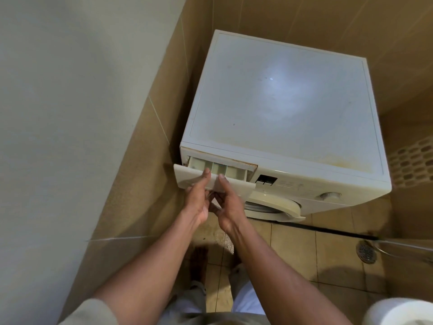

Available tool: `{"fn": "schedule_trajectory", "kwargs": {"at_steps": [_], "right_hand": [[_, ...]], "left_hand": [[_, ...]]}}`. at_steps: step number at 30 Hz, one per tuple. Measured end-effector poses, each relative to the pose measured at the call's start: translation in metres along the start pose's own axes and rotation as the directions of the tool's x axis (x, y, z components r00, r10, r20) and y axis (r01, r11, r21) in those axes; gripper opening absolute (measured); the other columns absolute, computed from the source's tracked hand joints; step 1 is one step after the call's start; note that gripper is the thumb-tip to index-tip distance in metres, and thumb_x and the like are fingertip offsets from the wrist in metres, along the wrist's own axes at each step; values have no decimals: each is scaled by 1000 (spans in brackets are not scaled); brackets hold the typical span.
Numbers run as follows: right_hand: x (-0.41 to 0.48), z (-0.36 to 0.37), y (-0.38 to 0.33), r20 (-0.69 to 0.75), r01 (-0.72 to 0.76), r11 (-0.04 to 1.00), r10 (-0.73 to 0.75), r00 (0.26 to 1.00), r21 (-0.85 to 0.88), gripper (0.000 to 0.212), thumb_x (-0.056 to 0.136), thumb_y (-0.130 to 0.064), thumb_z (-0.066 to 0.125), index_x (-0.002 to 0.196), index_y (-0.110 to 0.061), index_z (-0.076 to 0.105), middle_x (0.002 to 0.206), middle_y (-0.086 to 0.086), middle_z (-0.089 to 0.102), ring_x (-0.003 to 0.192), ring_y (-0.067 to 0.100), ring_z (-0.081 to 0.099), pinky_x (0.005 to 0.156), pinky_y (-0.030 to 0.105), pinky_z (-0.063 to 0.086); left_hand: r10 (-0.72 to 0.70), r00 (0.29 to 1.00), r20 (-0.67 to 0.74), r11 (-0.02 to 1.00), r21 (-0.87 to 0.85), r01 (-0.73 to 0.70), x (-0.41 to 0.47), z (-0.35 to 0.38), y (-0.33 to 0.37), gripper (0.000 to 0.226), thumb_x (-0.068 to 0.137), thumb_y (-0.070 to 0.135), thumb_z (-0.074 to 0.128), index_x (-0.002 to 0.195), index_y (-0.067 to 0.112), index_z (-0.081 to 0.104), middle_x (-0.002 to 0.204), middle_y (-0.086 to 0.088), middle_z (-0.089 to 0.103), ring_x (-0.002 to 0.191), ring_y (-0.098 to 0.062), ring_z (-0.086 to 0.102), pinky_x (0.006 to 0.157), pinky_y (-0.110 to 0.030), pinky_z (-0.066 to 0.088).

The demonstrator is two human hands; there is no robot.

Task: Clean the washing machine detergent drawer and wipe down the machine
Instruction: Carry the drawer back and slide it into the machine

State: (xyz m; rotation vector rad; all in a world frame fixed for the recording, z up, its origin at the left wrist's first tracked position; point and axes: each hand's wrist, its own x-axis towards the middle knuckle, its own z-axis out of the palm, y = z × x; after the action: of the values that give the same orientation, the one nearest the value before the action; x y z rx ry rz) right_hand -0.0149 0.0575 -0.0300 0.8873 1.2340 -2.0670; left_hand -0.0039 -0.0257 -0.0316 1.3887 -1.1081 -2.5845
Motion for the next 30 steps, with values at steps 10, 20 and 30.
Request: {"fn": "schedule_trajectory", "kwargs": {"at_steps": [10, 20, 30], "right_hand": [[35, 16, -37, 44, -27, 997, 31, 999, -78, 31, 79, -36, 81, 100, -16, 72, 94, 4, 67, 91, 17, 64, 82, 39, 52], [38, 15, -32, 12, -1, 995, 3, 1000, -96, 49, 77, -40, 81, 114, -11, 68, 110, 8, 69, 111, 21, 65, 82, 41, 50], [-12, -12, 7, 32, 9, 997, -7, 999, -75, 41, 81, -29, 78, 111, -4, 66, 103, 14, 69, 102, 27, 65, 98, 54, 53]], "left_hand": [[-7, 999, 40, 999, 45, 5, 40, 25, 20, 52, 86, 36, 77, 126, 5, 64, 121, -22, 70, 109, -36, 70, 99, -47, 55], [-8, 998, 66, 999, 42, 5, 38, 27, 23, 31, 89, 30, 75, 112, 12, 66, 122, -24, 68, 112, -39, 67, 102, -52, 52], [-8, 1000, 11, 1000, 20, 8, -10, -13, -8, 31, 93, 25, 69, 115, 7, 60, 120, -26, 67, 114, -37, 66, 102, -49, 53]]}}
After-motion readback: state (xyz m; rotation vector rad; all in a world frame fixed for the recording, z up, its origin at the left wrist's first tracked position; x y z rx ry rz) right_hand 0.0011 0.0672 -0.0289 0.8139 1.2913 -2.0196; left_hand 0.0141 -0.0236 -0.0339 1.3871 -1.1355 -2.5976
